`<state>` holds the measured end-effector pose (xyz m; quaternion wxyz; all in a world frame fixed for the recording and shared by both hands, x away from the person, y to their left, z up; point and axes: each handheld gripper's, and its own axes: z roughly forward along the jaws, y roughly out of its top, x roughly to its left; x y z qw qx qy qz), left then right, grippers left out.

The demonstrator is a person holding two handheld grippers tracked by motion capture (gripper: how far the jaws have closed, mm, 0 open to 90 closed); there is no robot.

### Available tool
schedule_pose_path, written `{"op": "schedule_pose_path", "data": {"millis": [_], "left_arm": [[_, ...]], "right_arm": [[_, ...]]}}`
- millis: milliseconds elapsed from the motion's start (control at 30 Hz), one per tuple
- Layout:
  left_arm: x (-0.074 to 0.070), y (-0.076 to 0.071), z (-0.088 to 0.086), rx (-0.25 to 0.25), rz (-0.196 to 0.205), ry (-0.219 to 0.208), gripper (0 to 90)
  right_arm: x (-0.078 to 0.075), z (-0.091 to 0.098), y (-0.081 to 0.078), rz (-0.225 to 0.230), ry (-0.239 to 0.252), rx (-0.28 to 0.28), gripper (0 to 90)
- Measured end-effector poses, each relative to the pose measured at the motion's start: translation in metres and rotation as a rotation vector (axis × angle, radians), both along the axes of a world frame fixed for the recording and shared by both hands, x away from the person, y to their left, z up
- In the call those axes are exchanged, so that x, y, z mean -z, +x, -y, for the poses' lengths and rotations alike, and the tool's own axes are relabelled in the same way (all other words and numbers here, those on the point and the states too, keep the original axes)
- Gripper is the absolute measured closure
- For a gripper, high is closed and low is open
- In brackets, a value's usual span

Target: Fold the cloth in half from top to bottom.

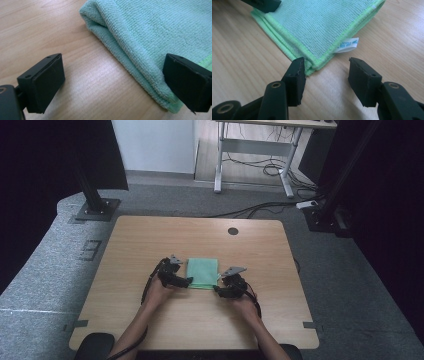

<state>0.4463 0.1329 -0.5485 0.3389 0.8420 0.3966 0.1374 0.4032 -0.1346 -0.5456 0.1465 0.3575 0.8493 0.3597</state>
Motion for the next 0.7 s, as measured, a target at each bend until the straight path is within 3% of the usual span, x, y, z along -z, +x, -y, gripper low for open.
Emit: {"op": "schedule_pose_path", "data": {"millis": [400,700], "left_arm": [[-0.0004,0.0058,-0.0028,0.037,-0.002,-0.017,5.1],[-0.0094,-0.0024,-0.0052,0.030,0.029,-0.024,6.3]], "right_arm": [[0.0008,-0.0018,0.0011,0.001,0.004,-0.012,41.2],[-0.0027,0.0011,-0.0021,0.003,0.003,-0.013,32.0]]}}
